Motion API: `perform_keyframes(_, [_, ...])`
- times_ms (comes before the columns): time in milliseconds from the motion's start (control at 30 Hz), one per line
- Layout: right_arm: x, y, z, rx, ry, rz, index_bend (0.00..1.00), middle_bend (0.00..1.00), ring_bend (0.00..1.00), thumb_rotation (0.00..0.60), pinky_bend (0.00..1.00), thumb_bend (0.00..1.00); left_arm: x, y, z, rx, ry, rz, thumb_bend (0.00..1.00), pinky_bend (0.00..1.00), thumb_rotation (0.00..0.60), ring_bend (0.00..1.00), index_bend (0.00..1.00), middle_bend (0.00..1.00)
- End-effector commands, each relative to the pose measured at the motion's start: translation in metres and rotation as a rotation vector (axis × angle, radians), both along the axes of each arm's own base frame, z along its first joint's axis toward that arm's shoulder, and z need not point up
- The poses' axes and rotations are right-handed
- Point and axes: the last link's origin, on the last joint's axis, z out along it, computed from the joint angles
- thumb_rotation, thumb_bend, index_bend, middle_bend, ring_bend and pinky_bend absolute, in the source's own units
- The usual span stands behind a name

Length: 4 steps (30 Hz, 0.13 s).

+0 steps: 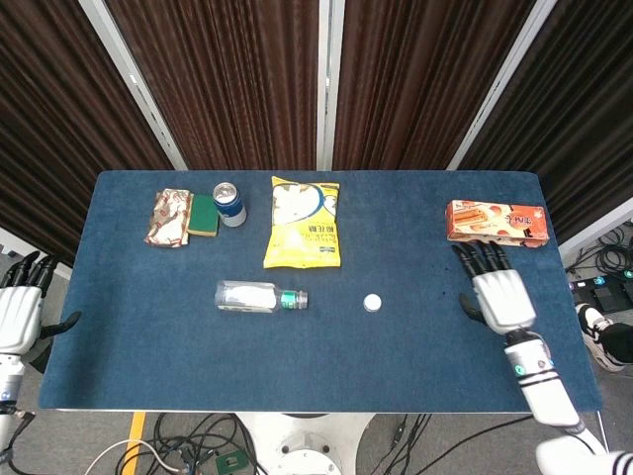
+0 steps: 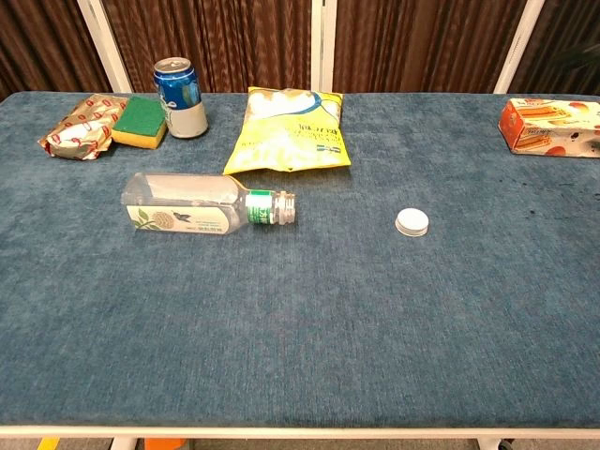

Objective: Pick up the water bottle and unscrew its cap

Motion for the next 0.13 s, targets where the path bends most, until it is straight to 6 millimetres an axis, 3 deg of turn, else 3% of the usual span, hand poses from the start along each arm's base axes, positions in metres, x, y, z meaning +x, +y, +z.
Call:
perform_keyframes(33, [-0.027,0.056,0.048,-0.118,-0.045,-0.069,0.03,0.05,0.00,0.600,0.00,0.35,-0.005,-0.018,0.004,0.008,0.000,-0.004,0.17,0.12,0.600,0.06,0.13,0.14])
perform_keyframes(133, [-0.036,0.080,0.062,-0.171,-0.063,-0.091,0.03,0.05,0.00,0.600,0.00,0.36,-0.004,-0.032,0.001,-0.003,0.005,0.004,0.17,0.12,0.600,0.06,0.13,0.14])
